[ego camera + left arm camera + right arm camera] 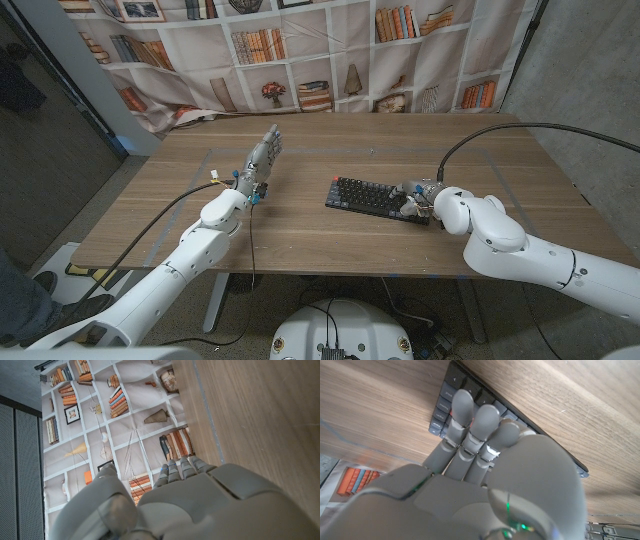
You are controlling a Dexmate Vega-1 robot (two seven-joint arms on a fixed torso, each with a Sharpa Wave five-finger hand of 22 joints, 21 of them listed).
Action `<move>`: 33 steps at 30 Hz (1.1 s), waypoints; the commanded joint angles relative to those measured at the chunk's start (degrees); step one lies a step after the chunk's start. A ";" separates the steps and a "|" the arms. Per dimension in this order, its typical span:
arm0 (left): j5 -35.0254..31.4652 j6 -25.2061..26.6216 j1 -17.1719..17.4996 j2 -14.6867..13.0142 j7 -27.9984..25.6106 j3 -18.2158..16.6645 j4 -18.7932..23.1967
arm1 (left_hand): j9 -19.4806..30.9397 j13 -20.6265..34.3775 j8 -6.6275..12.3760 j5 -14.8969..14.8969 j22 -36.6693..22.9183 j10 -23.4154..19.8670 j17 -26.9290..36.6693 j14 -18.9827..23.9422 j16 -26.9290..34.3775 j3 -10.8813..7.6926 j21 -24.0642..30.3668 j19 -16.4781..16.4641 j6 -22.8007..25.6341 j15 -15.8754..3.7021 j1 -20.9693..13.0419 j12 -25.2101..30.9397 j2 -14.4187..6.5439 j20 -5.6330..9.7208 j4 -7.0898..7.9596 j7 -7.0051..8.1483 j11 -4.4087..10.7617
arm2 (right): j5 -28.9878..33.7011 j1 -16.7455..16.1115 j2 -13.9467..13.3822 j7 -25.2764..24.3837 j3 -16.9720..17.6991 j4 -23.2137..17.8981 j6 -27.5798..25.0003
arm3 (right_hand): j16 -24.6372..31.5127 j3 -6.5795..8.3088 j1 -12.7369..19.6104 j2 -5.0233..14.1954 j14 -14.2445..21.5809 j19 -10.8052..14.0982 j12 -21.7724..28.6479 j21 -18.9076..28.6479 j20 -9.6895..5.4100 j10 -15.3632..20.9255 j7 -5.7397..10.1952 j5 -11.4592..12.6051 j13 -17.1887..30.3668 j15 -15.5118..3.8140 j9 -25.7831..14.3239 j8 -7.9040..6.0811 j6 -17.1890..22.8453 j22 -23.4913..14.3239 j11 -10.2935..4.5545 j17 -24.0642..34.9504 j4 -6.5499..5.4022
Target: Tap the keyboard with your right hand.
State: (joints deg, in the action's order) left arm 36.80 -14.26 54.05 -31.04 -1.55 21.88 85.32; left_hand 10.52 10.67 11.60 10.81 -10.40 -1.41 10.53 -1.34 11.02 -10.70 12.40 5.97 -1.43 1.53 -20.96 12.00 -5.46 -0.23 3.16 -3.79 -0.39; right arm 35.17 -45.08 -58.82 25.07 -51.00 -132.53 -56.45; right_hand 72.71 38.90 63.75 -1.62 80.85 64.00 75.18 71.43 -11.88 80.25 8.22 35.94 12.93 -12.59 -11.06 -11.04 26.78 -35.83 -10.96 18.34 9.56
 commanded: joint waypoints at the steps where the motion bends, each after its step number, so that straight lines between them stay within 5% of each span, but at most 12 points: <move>1: 0.07 0.05 -0.18 -0.22 0.34 -0.07 -0.05 | 0.14 0.15 -0.19 -0.17 -0.16 -0.29 0.07 0.30 -0.20 -0.14 -0.15 0.02 0.62 0.10 -0.13 -0.12 -0.18 -0.23 0.05 -0.22 0.16 | 1.28 -0.62 -0.07 -1.67 0.86 -1.03 -0.16 | 0.03 0.41 -0.25 0.24 -0.04 -0.34 0.40 0.56 -0.61 0.03 0.00 -0.17 0.09 -0.08 -0.24 -0.22 0.43 0.06 -0.25 -0.15 -0.07; 20: -0.18 -0.42 -0.69 0.35 0.46 0.23 -0.39 | 0.14 0.15 -0.19 -0.19 -0.16 -0.44 0.08 0.50 -0.15 -0.11 -0.15 -0.05 0.77 0.07 -0.17 -0.13 -0.24 -0.30 0.05 -0.26 0.12 | -1.36 -3.52 -1.33 -6.08 5.73 -3.79 0.33 | 0.21 0.78 -0.30 0.51 -0.14 -0.83 0.34 1.40 -0.55 -0.04 0.84 -0.46 0.08 -0.11 -0.24 -0.18 0.62 0.21 -0.23 -0.46 -0.11; 33: -0.33 -0.86 0.84 -0.32 -1.08 -0.76 1.38 | 0.15 0.15 -0.09 -0.19 -0.16 -0.73 0.07 0.77 -0.08 -0.13 -0.07 -0.30 1.13 -0.02 -0.25 -0.07 -0.36 -0.31 0.04 -0.26 0.07 | -7.59 -8.93 -2.40 -15.77 12.67 -5.32 4.61 | 0.47 0.16 -0.30 0.62 0.08 -1.06 0.07 1.73 -0.59 -0.24 0.95 -1.16 -0.02 -0.09 -0.24 -0.14 1.03 2.26 -0.23 -0.56 -0.01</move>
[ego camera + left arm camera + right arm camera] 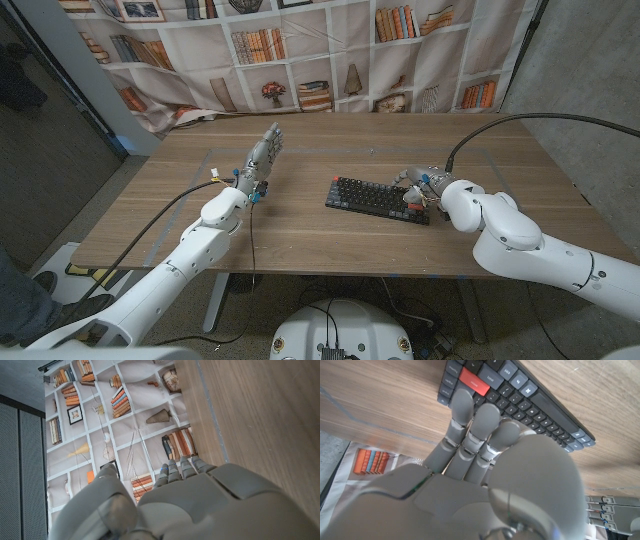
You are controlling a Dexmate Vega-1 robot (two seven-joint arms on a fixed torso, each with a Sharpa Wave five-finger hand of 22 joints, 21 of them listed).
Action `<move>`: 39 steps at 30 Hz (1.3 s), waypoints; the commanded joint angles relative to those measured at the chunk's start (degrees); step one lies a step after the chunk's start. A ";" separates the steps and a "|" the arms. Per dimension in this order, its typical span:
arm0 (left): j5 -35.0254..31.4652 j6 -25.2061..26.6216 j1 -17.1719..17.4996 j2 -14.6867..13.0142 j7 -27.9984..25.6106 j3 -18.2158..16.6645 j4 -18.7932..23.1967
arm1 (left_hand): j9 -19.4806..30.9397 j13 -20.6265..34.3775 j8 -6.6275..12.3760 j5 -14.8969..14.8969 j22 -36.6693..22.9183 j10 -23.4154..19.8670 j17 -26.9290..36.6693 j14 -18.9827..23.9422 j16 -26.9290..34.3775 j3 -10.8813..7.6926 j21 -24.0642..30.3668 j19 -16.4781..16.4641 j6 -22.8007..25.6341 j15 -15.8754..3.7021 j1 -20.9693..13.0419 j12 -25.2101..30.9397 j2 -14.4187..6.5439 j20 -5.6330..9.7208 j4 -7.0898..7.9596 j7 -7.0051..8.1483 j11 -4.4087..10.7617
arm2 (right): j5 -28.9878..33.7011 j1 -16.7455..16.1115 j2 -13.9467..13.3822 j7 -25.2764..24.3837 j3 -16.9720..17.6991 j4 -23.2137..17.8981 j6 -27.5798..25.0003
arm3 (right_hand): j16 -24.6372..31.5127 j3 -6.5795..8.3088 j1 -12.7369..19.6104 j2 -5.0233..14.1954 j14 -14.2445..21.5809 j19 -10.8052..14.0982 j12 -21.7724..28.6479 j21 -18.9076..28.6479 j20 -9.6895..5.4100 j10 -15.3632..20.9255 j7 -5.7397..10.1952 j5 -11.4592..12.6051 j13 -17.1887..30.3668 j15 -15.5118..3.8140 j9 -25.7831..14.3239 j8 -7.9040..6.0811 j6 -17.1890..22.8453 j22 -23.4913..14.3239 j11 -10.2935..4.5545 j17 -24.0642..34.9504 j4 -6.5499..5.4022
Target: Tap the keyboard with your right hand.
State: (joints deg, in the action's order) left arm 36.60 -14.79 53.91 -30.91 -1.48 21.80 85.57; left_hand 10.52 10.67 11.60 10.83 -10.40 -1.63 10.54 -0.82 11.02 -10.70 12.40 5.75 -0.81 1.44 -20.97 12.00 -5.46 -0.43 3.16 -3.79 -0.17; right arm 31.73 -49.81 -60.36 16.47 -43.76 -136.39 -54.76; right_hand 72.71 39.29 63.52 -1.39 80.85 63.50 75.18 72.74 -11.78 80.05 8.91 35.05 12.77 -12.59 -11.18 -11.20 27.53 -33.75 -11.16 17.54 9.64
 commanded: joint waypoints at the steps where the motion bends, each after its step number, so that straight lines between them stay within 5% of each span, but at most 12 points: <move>1: -0.12 -0.29 1.04 -0.52 -1.16 -0.72 1.18 | 0.15 0.15 -0.10 -0.20 -0.16 -0.56 0.06 0.25 -0.08 -0.14 -0.08 -0.07 0.51 0.07 -0.26 -0.06 -0.37 -0.10 0.04 -0.23 -0.18 | -4.62 -4.75 -0.82 -8.21 6.03 -1.52 3.31 | 0.37 -0.28 -0.08 0.42 -0.03 -0.53 0.16 0.51 -0.72 0.06 0.27 -0.34 0.26 -0.09 -0.12 0.03 0.27 0.29 -0.03 0.12 -0.12; 15: -0.41 0.45 0.72 -1.74 -1.08 -1.19 2.31 | 0.15 0.15 -0.13 -0.20 -0.16 -0.72 0.06 0.25 -0.12 -0.18 -0.12 -0.04 0.57 0.02 -0.35 -0.06 -0.49 -0.20 0.03 -0.25 -0.09 | -14.15 -14.15 0.09 -23.21 16.34 -0.68 14.10 | -0.55 -0.91 -0.47 0.51 -0.37 -1.22 -0.61 0.95 -0.68 -0.54 0.87 -1.31 -0.11 -0.12 -0.17 -0.01 0.63 1.28 -0.04 -0.90 -0.31; 21: -2.53 1.52 0.69 -2.60 -2.88 -0.84 3.48 | 0.15 0.15 -0.14 -0.22 -0.16 -0.66 0.06 0.16 -0.18 -0.18 -0.14 0.00 0.60 0.09 -0.39 -0.11 -0.52 -0.20 0.02 -0.21 -0.09 | -19.66 -18.76 1.28 -29.37 21.80 1.72 23.43 | -0.62 -1.06 -0.50 0.58 -0.26 -1.52 -0.57 1.27 -0.70 -0.30 1.05 -1.70 0.10 -0.12 -0.19 -0.16 1.20 1.43 -0.02 -1.02 -0.25; 27: -2.52 2.58 0.71 -3.10 -3.10 -0.90 4.39 | 0.15 0.15 -0.18 -0.22 -0.17 -0.56 0.06 0.11 -0.20 -0.17 -0.18 0.09 0.54 0.06 -0.41 -0.17 -0.53 -0.22 0.01 -0.23 -0.02 | -25.73 -21.84 2.72 -31.86 26.79 4.61 32.41 | -0.60 -1.15 -0.52 0.68 -0.19 -1.70 -0.76 1.52 -0.70 -0.44 1.33 -1.97 0.04 -0.13 -0.20 -0.37 2.10 1.57 -0.02 -1.03 -0.23; 39: -2.83 3.66 -0.22 -2.88 -3.18 -0.33 4.72 | 0.15 0.15 -0.24 -0.24 -0.17 -0.55 0.06 0.14 -0.21 -0.15 -0.23 0.20 0.50 0.04 -0.44 -0.21 -0.54 -0.21 0.01 -0.09 -0.16 | -29.87 -24.46 4.64 -33.67 30.74 7.46 40.13 | -0.76 -1.95 -1.67 0.94 -0.50 -2.71 -1.65 1.61 -0.50 -1.68 1.50 -3.00 -0.27 -0.14 -0.25 -0.22 3.05 2.76 -0.03 -1.12 -0.88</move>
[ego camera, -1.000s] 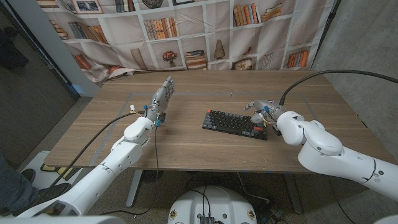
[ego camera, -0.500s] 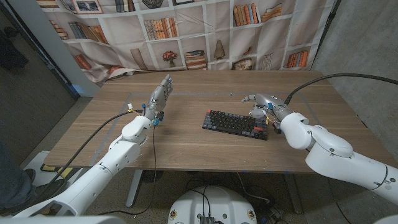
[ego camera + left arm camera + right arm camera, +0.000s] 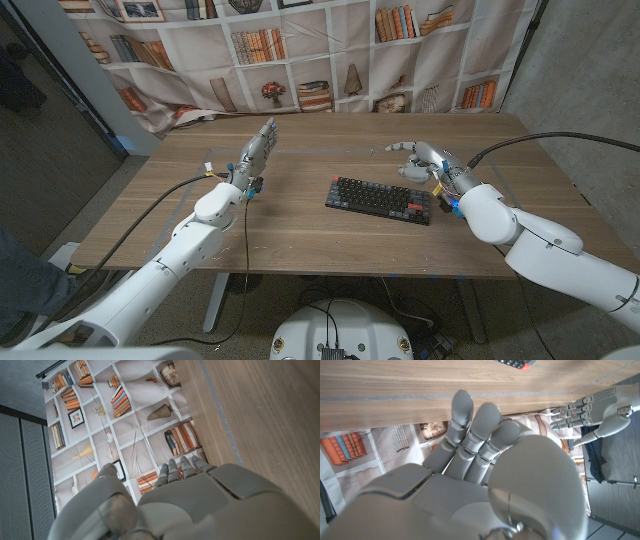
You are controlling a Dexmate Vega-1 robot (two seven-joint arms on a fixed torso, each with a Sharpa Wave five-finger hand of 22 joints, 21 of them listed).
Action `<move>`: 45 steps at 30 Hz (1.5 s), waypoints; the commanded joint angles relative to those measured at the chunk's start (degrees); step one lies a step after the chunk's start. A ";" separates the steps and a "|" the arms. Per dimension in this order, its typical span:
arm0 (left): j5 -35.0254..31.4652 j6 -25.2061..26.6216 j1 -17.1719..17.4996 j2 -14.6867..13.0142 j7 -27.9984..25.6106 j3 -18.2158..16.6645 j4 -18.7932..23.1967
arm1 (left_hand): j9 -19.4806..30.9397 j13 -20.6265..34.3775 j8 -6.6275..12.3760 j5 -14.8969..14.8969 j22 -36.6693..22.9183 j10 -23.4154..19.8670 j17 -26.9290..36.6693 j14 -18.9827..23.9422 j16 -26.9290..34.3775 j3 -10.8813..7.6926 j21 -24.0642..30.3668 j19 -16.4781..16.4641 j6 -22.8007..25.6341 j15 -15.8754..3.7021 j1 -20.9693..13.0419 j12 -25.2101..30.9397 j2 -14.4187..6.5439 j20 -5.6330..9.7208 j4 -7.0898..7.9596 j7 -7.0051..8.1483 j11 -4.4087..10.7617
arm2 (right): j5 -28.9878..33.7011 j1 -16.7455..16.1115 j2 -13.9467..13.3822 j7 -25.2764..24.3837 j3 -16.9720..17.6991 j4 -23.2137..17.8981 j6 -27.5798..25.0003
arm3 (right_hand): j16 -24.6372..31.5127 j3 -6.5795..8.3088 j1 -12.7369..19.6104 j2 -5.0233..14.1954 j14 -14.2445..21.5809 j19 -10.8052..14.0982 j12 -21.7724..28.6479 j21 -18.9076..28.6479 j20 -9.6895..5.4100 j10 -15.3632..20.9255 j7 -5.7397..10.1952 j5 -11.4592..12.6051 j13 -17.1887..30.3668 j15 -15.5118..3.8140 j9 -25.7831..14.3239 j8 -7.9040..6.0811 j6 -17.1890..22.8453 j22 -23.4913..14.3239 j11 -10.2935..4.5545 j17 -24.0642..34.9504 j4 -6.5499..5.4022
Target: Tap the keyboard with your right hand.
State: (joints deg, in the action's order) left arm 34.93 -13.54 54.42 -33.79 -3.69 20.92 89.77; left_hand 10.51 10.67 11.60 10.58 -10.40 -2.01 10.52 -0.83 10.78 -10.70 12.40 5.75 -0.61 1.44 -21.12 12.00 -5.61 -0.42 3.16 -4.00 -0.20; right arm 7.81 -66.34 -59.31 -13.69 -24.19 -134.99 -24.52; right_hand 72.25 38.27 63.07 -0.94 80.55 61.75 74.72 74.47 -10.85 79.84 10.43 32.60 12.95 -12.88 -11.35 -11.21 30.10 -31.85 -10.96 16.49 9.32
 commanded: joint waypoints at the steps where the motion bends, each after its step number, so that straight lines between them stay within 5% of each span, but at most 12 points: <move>1: -1.15 2.51 -0.82 0.05 -0.91 0.64 0.46 | 0.15 0.15 -0.23 0.00 -0.17 -0.13 0.08 0.18 0.04 -0.14 -0.23 0.19 0.31 0.06 -0.29 -0.23 -0.39 -0.21 0.01 0.12 -0.08 | -6.46 -8.31 4.00 -3.85 11.63 6.60 11.26 | -0.83 -1.22 -2.18 0.26 -0.78 -2.04 -2.46 -0.46 -1.31 -2.96 0.02 -0.83 -1.22 0.11 -0.10 -0.10 0.33 1.12 -0.19 -0.40 -0.92; 3: -1.20 2.58 -0.92 0.17 -0.93 0.77 0.37 | 0.15 0.15 -0.23 0.00 -0.17 -0.09 0.08 0.15 0.03 -0.14 -0.24 0.20 0.32 0.09 -0.29 -0.25 -0.39 -0.20 0.01 0.12 -0.09 | -7.36 -8.98 4.95 -4.58 12.45 7.69 13.85 | -2.81 -2.21 -6.10 -1.38 -3.16 -4.89 -7.90 -0.43 -1.04 -7.72 0.53 -2.60 -2.93 -0.01 -0.18 0.07 -0.50 0.77 -0.45 -0.72 -1.79; 8: -1.38 2.83 -0.71 0.28 -1.54 0.83 0.65 | 0.16 0.15 -0.23 -0.01 -0.17 -0.14 0.08 0.13 0.02 -0.13 -0.26 0.24 0.37 0.06 -0.30 -0.24 -0.39 -0.23 0.01 0.09 -0.11 | -12.11 -10.08 7.69 -4.11 14.51 11.25 20.78 | -9.11 -3.66 -18.00 -1.47 -9.82 -11.86 -17.48 -3.51 -1.07 -14.71 0.48 -7.99 -1.30 -0.11 -0.26 -0.54 0.90 2.96 -0.52 -2.07 -5.59; 10: -1.40 3.03 -0.62 0.25 -1.81 0.78 0.82 | 0.16 0.15 -0.22 -0.01 -0.17 -0.13 0.08 0.11 0.01 -0.13 -0.26 0.25 0.40 0.07 -0.31 -0.25 -0.39 -0.26 0.00 0.10 -0.11 | -14.54 -10.06 8.36 -2.71 15.02 12.58 22.68 | -18.02 -4.01 -24.68 -0.55 -16.04 -16.07 -23.27 -6.89 -0.98 -19.09 -0.04 -11.04 -0.74 -0.08 -0.24 -0.60 1.85 7.74 -0.54 -6.23 -7.23; 13: -1.50 3.19 -0.50 0.13 -2.14 0.68 1.03 | 0.16 0.15 -0.23 -0.01 -0.17 -0.14 0.08 0.08 0.00 -0.12 -0.27 0.28 0.40 0.10 -0.32 -0.25 -0.40 -0.26 0.00 0.10 -0.09 | -17.99 -9.54 9.37 -0.52 15.21 14.71 25.08 | -30.38 -4.88 -32.37 -0.78 -22.55 -18.41 -30.58 -8.90 -0.31 -25.60 -1.39 -13.75 -1.11 0.35 -0.03 -0.46 2.29 14.94 0.70 -6.53 -8.96; 16: -1.55 3.29 -0.51 0.08 -2.26 0.63 1.07 | 0.16 0.15 -0.24 -0.01 -0.17 -0.18 0.08 0.14 0.02 -0.12 -0.28 0.30 0.39 0.12 -0.33 -0.24 -0.40 -0.27 0.00 0.09 -0.04 | -21.09 -8.88 10.42 1.37 15.11 16.81 27.32 | -40.01 -6.13 -36.85 -1.63 -33.77 -25.37 -36.49 -11.31 1.93 -32.92 -2.21 -15.59 -1.85 5.36 -0.04 -0.67 2.46 20.00 4.51 -5.99 -9.54; 19: -1.47 3.42 -0.65 0.12 -2.18 0.66 0.93 | 0.16 0.15 -0.25 -0.01 -0.17 -0.16 0.08 0.11 0.01 -0.11 -0.28 0.29 0.38 0.10 -0.33 -0.25 -0.41 -0.30 0.00 0.14 -0.05 | -23.68 -8.29 11.38 2.72 14.98 18.57 29.10 | -45.64 -7.19 -39.79 -1.75 -41.78 -31.95 -41.60 -14.38 6.26 -40.35 -2.42 -17.44 -1.90 9.82 -0.01 -0.74 2.77 21.69 7.04 -5.45 -9.64; 24: -1.44 3.40 -0.94 0.26 -1.82 0.86 0.52 | 0.16 0.16 -0.24 -0.01 -0.17 -0.15 0.08 0.11 0.00 -0.10 -0.28 0.30 0.43 0.09 -0.35 -0.27 -0.41 -0.32 0.00 0.34 -0.02 | -28.93 -7.14 13.37 5.44 14.71 22.08 32.59 | -49.87 -8.61 -42.81 -1.74 -48.60 -38.84 -45.48 -18.33 10.09 -45.77 -3.54 -19.37 -1.85 12.33 -0.03 0.07 0.07 21.89 8.95 -5.11 -9.94; 29: -1.49 3.07 -0.86 0.22 -1.67 0.82 0.46 | 0.16 0.16 -0.29 -0.02 -0.18 -0.12 0.08 0.01 -0.03 -0.09 -0.30 0.35 0.34 0.14 -0.37 -0.29 -0.42 -0.36 0.00 0.57 -0.10 | -37.97 -5.22 16.33 11.19 13.96 27.55 36.83 | -51.17 -9.53 -44.52 -1.94 -50.37 -41.08 -46.81 -20.22 10.98 -47.15 -4.80 -20.32 -1.82 13.43 -0.01 0.42 -2.58 21.96 9.91 -5.03 -10.21; 45: -1.28 3.12 -0.04 -0.64 -1.47 0.37 1.26 | 0.16 0.16 -0.34 -0.03 -0.18 0.22 0.09 -0.21 -0.10 -0.03 -0.34 0.46 0.26 0.19 -0.37 -0.43 -0.40 -0.22 0.01 0.69 -0.13 | -43.42 -1.90 18.73 12.84 11.34 34.59 38.96 | -51.94 -10.50 -46.17 -2.27 -51.29 -42.40 -47.60 -21.58 11.60 -47.84 -5.32 -21.12 -1.78 14.18 -0.01 0.27 -3.27 21.96 10.60 -4.97 -10.62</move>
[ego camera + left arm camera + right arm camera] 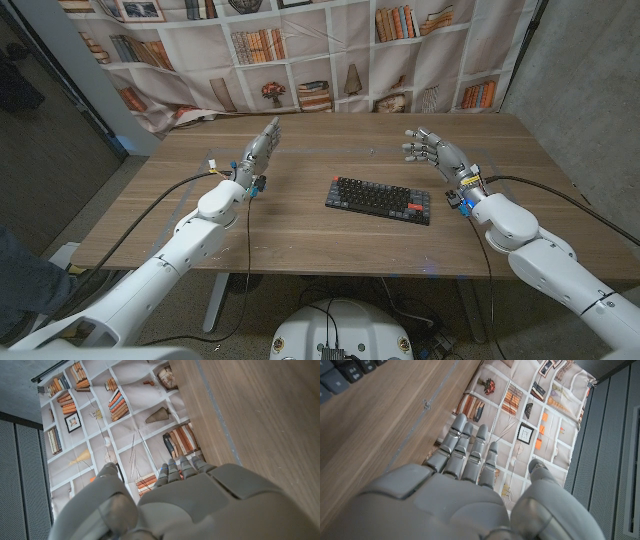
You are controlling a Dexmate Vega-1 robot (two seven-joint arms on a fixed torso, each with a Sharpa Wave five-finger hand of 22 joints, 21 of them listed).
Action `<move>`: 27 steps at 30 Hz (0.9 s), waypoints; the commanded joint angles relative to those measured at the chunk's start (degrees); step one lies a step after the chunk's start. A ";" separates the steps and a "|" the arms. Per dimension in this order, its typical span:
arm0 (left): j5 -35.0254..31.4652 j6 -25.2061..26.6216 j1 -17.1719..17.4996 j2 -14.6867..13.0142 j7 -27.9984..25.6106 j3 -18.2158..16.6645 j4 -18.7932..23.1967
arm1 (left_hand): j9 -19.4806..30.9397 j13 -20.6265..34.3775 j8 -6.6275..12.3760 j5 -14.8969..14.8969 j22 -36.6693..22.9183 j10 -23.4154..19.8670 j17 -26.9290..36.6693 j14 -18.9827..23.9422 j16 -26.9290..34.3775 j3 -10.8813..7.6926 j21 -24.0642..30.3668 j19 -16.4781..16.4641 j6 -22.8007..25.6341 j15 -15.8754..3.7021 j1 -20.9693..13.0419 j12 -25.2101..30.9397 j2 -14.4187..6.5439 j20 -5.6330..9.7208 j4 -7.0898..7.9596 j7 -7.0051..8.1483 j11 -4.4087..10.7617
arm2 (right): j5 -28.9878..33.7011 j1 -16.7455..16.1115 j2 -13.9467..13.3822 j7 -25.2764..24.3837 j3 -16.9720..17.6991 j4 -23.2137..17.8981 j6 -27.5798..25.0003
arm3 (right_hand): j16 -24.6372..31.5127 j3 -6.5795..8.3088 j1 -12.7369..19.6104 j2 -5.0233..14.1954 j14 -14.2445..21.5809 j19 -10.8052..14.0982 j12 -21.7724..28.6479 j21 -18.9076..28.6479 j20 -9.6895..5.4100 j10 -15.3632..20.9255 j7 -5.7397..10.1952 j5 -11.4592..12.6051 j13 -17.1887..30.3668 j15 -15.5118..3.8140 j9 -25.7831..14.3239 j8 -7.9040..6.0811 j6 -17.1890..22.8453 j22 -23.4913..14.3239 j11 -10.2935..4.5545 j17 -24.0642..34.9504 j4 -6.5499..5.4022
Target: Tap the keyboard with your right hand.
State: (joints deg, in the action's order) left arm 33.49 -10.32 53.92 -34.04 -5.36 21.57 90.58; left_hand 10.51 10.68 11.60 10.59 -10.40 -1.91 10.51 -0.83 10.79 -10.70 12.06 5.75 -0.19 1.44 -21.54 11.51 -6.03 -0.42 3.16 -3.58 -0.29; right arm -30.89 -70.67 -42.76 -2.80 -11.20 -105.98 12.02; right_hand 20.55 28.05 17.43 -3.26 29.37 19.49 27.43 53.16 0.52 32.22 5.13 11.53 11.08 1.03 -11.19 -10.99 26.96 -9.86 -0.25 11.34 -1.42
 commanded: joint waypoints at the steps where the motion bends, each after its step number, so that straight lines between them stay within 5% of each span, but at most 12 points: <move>1: 0.20 -0.03 0.47 -0.37 0.18 -0.29 0.48 | 0.16 0.16 -0.34 -0.04 -0.18 0.12 0.10 -0.21 -0.11 -0.03 0.00 0.47 -0.16 0.12 0.05 0.06 0.03 -0.22 0.01 0.24 -0.06 | -4.81 2.69 2.20 2.03 -1.81 5.97 2.43 | -0.25 -0.32 -0.59 0.03 -0.12 -0.16 -0.33 -0.31 0.20 -0.21 -0.03 -0.08 0.09 0.26 -0.17 0.04 -0.12 -0.02 -0.14 0.18 0.12; 7: 0.11 0.45 0.65 -0.55 -0.28 -0.33 0.96 | 0.16 0.16 -0.37 -0.04 -0.18 0.41 0.10 -0.35 -0.15 0.01 0.02 0.43 -0.21 -0.16 0.06 -0.05 0.06 -0.14 0.01 0.30 0.06 | -5.58 4.06 2.86 2.45 -2.80 7.90 2.85 | -0.57 -0.64 -1.13 -0.08 -0.56 -0.40 -0.55 -0.70 0.30 -0.35 0.00 -0.32 0.11 0.47 -0.17 -0.12 -0.03 -0.03 0.05 0.19 -0.01; 9: 0.09 0.61 0.77 -0.69 -0.48 -0.43 1.15 | 0.16 0.16 -0.37 -0.04 -0.18 0.44 0.10 -0.39 -0.16 0.02 0.03 0.40 -0.21 -0.17 0.06 -0.06 0.07 -0.07 0.01 0.34 0.14 | -5.41 4.46 2.77 2.73 -3.18 8.36 3.02 | -1.93 -1.00 -1.65 -0.14 -3.01 -2.19 -1.88 -2.07 0.91 -2.66 -0.02 -0.64 0.10 0.78 -0.15 -0.33 0.03 -0.03 0.51 0.10 0.09; 11: 0.14 0.70 0.87 -0.75 -0.61 -0.53 1.25 | 0.16 0.16 -0.38 -0.04 -0.18 0.47 0.10 -0.38 -0.15 0.03 0.03 0.40 -0.22 -0.24 0.06 -0.07 0.07 -0.05 0.01 0.36 0.14 | -5.48 4.58 2.82 2.32 -3.32 8.41 2.84 | -5.59 -1.66 -2.00 0.35 -10.22 -7.26 -4.83 -5.73 2.46 -7.37 -0.06 -0.92 -0.01 1.97 -0.14 -0.64 0.26 -0.08 1.52 0.02 0.90; 13: 0.21 0.81 0.88 -0.75 -0.64 -0.55 1.20 | 0.16 0.16 -0.38 -0.04 -0.18 0.43 0.10 -0.41 -0.15 0.04 0.03 0.41 -0.24 -0.22 0.06 -0.05 0.09 -0.06 0.01 0.42 0.14 | -5.98 4.69 2.87 2.46 -3.41 8.60 2.82 | -6.34 -2.03 -2.20 0.43 -11.73 -8.58 -5.70 -6.73 3.05 -8.84 -0.02 -0.97 -0.04 2.12 -0.12 -0.63 0.25 -0.07 1.69 0.08 1.12; 27: 0.29 0.79 0.20 -0.51 0.17 -0.14 0.38 | 0.16 0.16 -0.42 -0.04 -0.18 0.51 0.10 -0.49 -0.14 0.12 0.00 0.49 -0.32 -0.12 0.06 -0.05 0.13 0.12 0.01 0.42 0.14 | -6.34 4.36 1.89 1.77 -3.61 8.02 2.37 | -7.09 -2.66 -2.36 0.59 -12.95 -9.30 -6.76 -8.02 3.13 -10.21 -0.48 -1.00 -0.08 2.12 -0.08 0.11 -2.02 -0.06 2.13 0.10 1.67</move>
State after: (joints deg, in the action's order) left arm 33.73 -9.60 54.55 -34.61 -5.60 21.22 91.41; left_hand 10.51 10.67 11.17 10.59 -10.40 -1.58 10.51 -1.05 10.79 -10.70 12.07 5.75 -0.54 1.22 -21.55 11.51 -6.04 -0.42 3.16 -3.24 -0.19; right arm -36.71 -66.47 -40.26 -0.65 -14.45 -98.01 14.79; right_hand 13.47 25.67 15.56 -2.74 16.38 9.86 20.76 45.34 3.78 22.00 4.80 10.59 10.90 3.18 -11.20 -10.99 25.22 -9.87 1.64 11.34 0.16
